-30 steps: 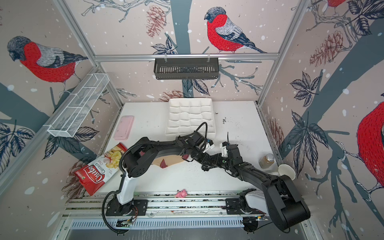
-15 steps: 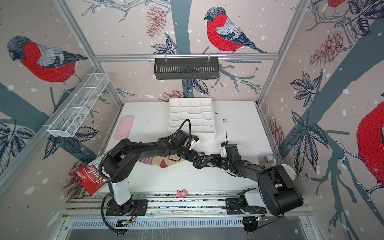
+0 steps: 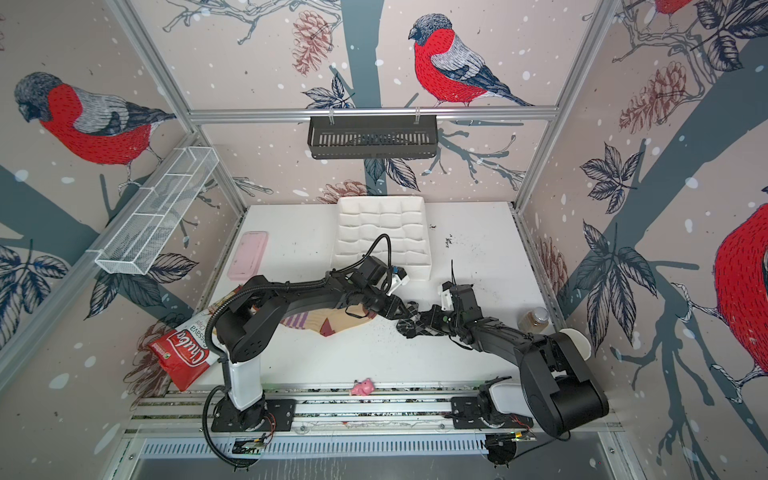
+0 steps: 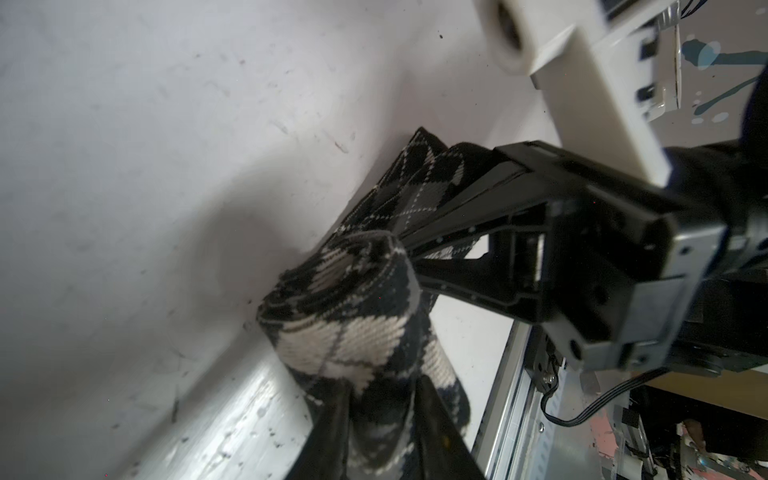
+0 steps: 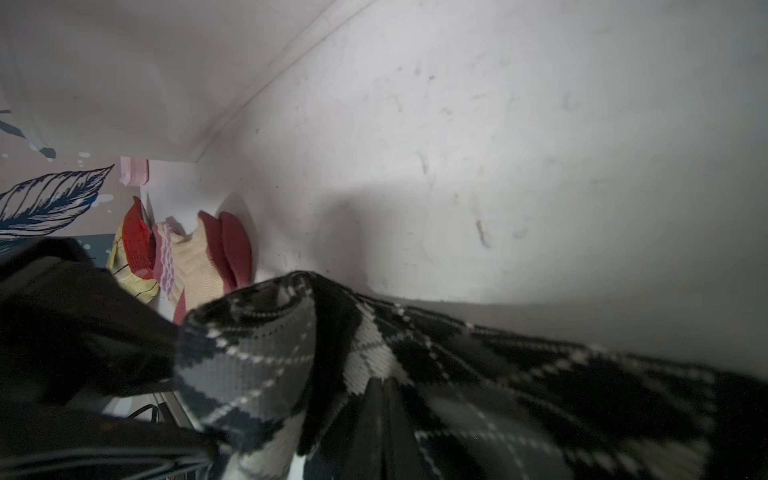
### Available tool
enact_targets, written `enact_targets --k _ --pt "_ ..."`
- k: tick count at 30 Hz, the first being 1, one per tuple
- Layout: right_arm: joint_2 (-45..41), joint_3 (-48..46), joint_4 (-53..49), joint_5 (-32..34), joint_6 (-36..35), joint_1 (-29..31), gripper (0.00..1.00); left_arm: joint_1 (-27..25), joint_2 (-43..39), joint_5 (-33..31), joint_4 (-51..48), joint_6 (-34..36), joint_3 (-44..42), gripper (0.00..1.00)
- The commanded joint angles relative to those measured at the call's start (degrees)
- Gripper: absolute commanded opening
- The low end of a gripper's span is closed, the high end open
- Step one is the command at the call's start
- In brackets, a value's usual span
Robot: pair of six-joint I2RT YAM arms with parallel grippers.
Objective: Roll the socks
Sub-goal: 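Press the argyle roll onto the table with both grippers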
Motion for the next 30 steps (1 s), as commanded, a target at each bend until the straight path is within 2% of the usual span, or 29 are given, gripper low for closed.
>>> enact_targets --k 1,6,12,17,23,30 --pt "1.0 -0.4 0.7 -0.1 -0.1 -0.1 0.03 -1.6 0.9 -4.8 -9.1 4.3 4.6 0.29" --pt "-3.5 -0.3 -3.3 1.3 -1.6 -1.6 0.03 -2.8 2.3 -8.0 -14.5 5.7 8.5 0.25" --pt "-8.6 0.2 -8.3 2.3 -3.5 -4.5 0.04 -3.1 3.5 -4.1 -10.8 4.6 7.7 0.25" --pt "-8.6 0.0 -9.1 2.5 -3.5 -5.0 0.03 -3.5 5.3 -2.6 -8.9 3.4 8.0 0.23" --pt "-9.6 -1.0 -10.5 3.9 -3.9 -5.3 0.02 -3.8 3.4 -2.7 -8.8 3.0 8.6 0.22" --pt "-6.8 -3.5 -7.2 2.5 -3.1 -5.3 0.01 -5.1 5.8 -1.3 -8.6 2.4 11.1 0.20"
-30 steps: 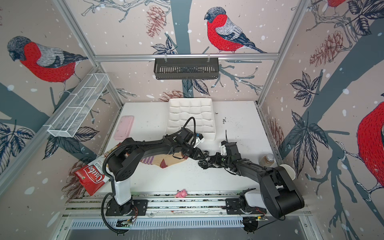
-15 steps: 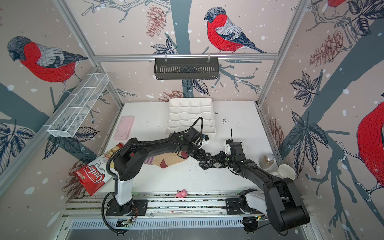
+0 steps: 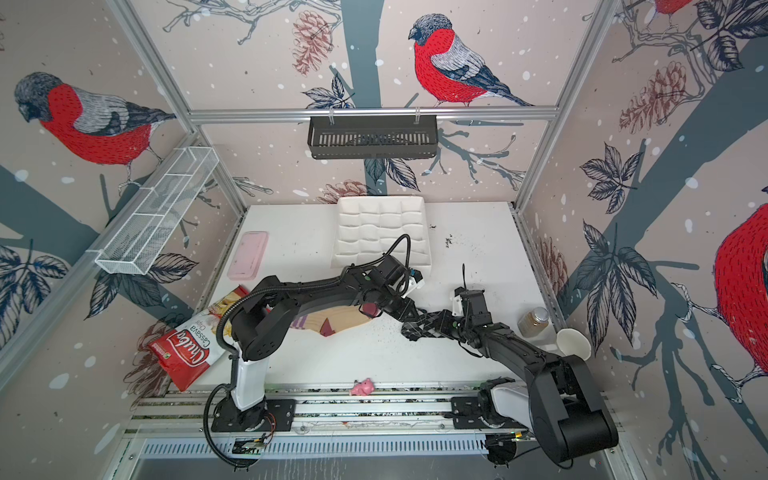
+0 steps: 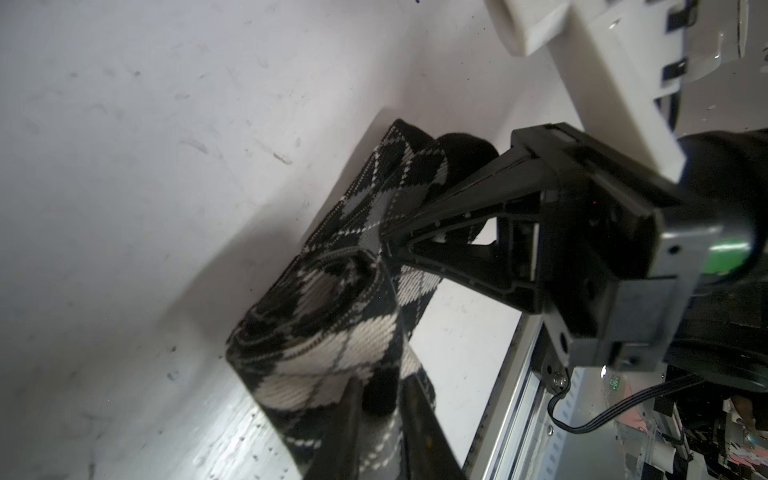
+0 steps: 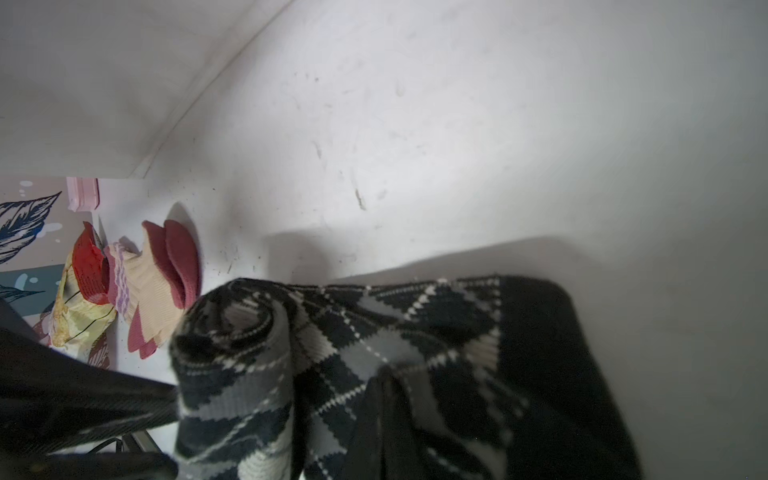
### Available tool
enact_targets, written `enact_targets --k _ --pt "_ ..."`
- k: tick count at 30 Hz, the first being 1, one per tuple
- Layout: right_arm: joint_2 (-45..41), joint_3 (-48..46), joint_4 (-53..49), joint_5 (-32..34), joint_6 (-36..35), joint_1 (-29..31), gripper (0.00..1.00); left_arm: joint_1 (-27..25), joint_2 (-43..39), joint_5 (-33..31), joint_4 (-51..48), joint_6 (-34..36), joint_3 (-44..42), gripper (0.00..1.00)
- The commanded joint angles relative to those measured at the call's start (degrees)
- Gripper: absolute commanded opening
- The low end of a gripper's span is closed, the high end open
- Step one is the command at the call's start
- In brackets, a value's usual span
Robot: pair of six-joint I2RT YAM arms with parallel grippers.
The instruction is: Roll the socks
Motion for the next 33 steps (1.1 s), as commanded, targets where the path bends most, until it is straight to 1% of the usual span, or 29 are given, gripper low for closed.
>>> enact_targets --k 1,10,14,17,24,29,33 --pt "0.8 -0.8 1.3 -0.2 0.0 0.0 0.02 -0.9 0.9 1.8 0.7 -0.3 1.5 0.20" --pt "0.9 -0.7 2.5 -0.8 0.3 -0.1 0.01 -1.8 4.9 5.1 5.6 -2.3 1.7 0.19" --pt "-1.6 -0.6 1.7 -1.2 0.8 -0.5 0.02 -1.8 6.5 4.7 7.6 -3.3 2.1 0.19" --pt "-4.2 -0.1 -0.1 -1.0 0.8 -1.0 0.02 -1.8 7.5 3.5 6.9 -3.2 2.3 0.19" --pt "-10.2 -0.1 -1.4 -1.2 2.1 -1.4 0.03 -1.2 7.0 2.0 7.1 -3.3 0.5 0.18" --pt "-11.3 -0.8 -1.2 -3.1 2.4 -0.9 0.03 -0.6 6.4 1.6 7.6 -3.5 -0.4 0.18" --pt "-9.4 -0.9 -0.6 -4.1 1.7 0.9 0.02 -0.4 6.2 1.5 8.1 -3.6 -0.4 0.20"
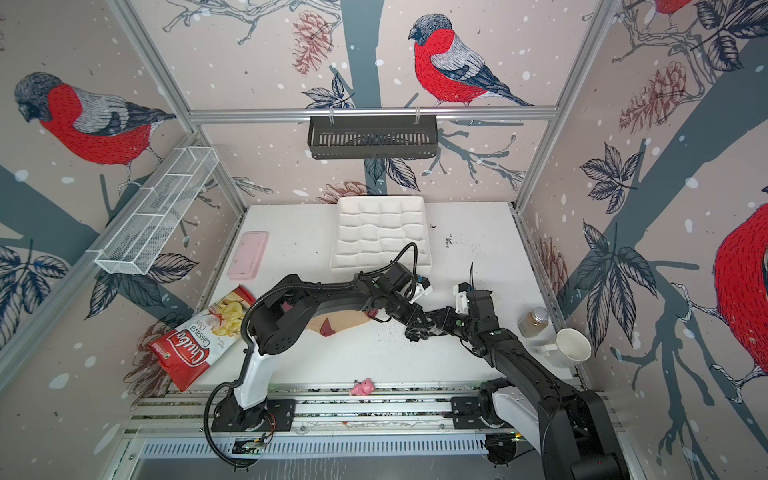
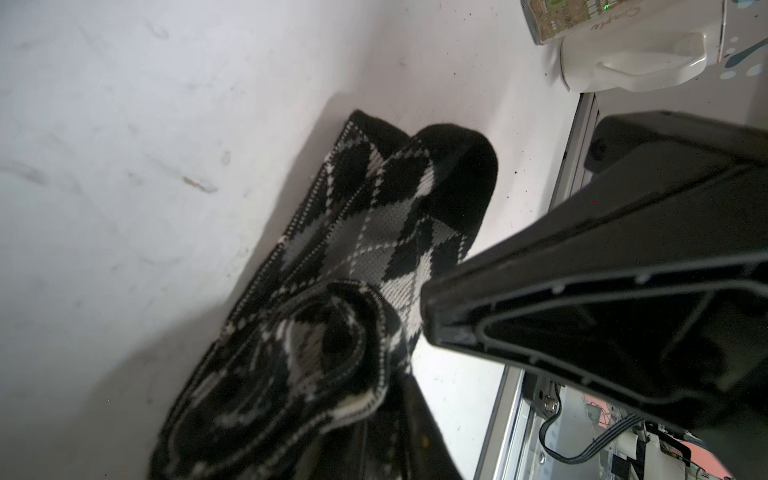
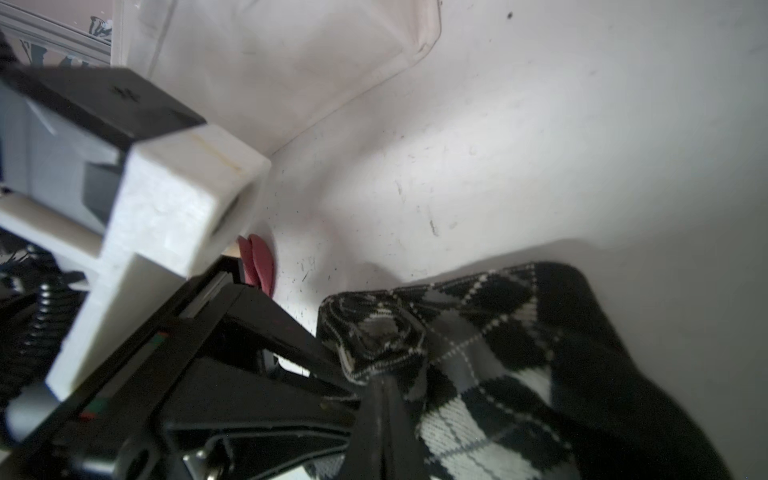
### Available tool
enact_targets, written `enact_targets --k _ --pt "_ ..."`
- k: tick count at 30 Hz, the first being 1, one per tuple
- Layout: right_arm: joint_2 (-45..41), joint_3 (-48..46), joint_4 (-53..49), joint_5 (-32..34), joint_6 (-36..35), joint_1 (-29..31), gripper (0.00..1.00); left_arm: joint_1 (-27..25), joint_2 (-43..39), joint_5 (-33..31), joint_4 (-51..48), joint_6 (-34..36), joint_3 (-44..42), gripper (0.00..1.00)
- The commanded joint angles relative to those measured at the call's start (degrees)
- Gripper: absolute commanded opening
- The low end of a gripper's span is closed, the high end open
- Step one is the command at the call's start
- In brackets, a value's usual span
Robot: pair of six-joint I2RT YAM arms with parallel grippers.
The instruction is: Roll the socks
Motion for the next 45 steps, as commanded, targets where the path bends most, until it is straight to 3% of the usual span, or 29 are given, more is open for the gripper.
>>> enact_targets --k 1,9,14,21,45 --pt "1.5 0.0 0.8 -1.2 -0.2 1.7 0.02 0.3 -0.2 -2.9 -0.8 0.0 -0.2 0.20" --pt "8.0 0.2 4.2 -0.4 -0.3 3.8 0.02 0.8 -0.3 -1.4 1.1 -0.6 -0.7 0.24" --pt "10.5 0.9 5.1 0.5 -0.6 3.5 0.02 2.5 -5.0 2.6 6.1 -2.1 -5.6 0.27" --pt "11.7 1.9 4.8 0.7 -1.4 3.1 0.01 6.9 -12.6 -1.1 2.4 0.6 -12.3 0.34" --pt "15.0 2.9 7.1 0.6 -0.3 4.0 0.01 5.5 -5.5 7.3 13.6 -1.8 -13.5 0.37"
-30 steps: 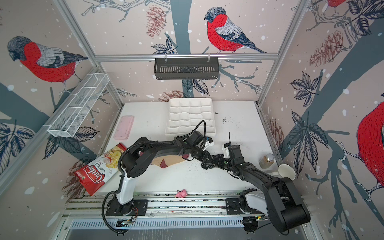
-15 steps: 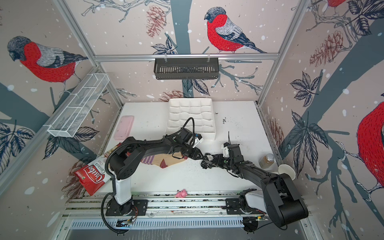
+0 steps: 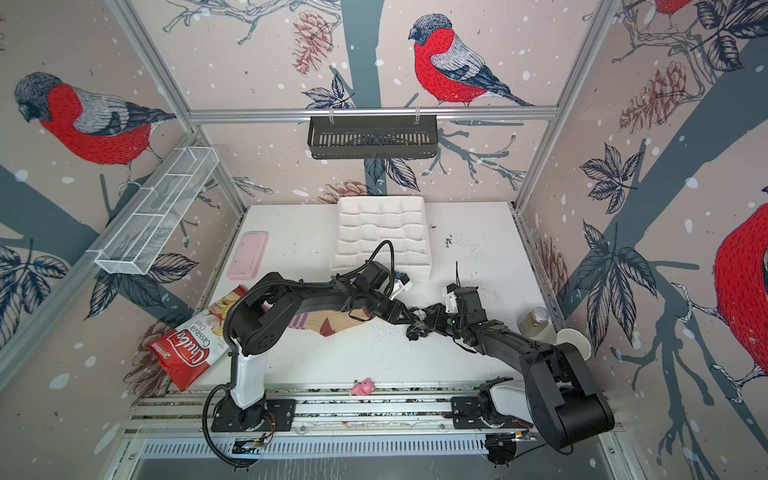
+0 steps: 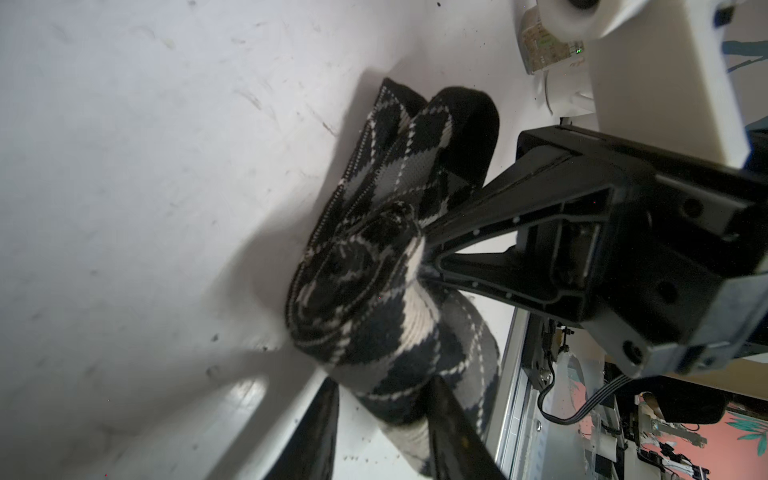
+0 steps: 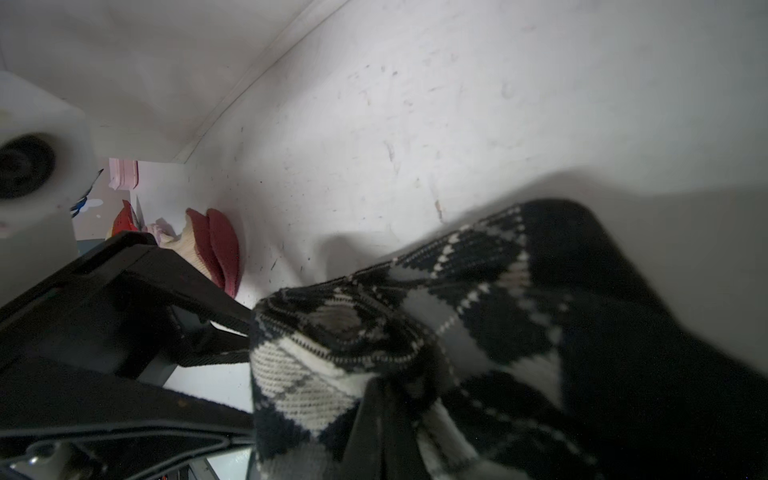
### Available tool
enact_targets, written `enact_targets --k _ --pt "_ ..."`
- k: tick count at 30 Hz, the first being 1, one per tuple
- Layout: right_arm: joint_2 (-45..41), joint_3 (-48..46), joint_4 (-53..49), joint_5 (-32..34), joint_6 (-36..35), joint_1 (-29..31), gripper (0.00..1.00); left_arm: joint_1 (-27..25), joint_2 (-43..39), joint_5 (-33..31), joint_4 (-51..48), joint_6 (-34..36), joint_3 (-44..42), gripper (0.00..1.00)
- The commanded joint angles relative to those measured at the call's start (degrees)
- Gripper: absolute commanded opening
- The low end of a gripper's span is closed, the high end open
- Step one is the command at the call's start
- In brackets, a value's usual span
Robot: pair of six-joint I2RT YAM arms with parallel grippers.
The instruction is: Roll the socks
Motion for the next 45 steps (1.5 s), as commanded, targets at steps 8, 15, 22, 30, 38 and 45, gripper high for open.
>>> enact_targets --k 8,15,22,30,38,45 --pt "1.4 0.4 1.4 0.9 0.3 0.4 0.01 -0.3 -1.6 4.9 7.9 -2.0 -2.1 0.39" --pt "2.5 0.2 2.5 0.7 0.4 0.5 0.01 1.8 -5.0 8.4 20.3 -9.1 -8.8 0.42" --pt "2.5 0.2 3.4 0.7 1.2 0.9 0.01 1.7 -2.9 8.8 24.1 -12.3 -11.0 0.42" --pt "3.0 0.1 4.0 0.5 1.2 1.0 0.01 1.9 -4.5 6.0 24.9 -13.8 -14.2 0.53" --pt "3.0 0.2 4.3 0.6 1.5 1.4 0.00 1.2 -1.8 5.9 31.1 -18.4 -13.4 0.56" --pt "3.3 0.1 5.6 0.1 2.2 1.7 0.00 0.5 -1.3 4.0 30.4 -18.8 -14.4 0.56"
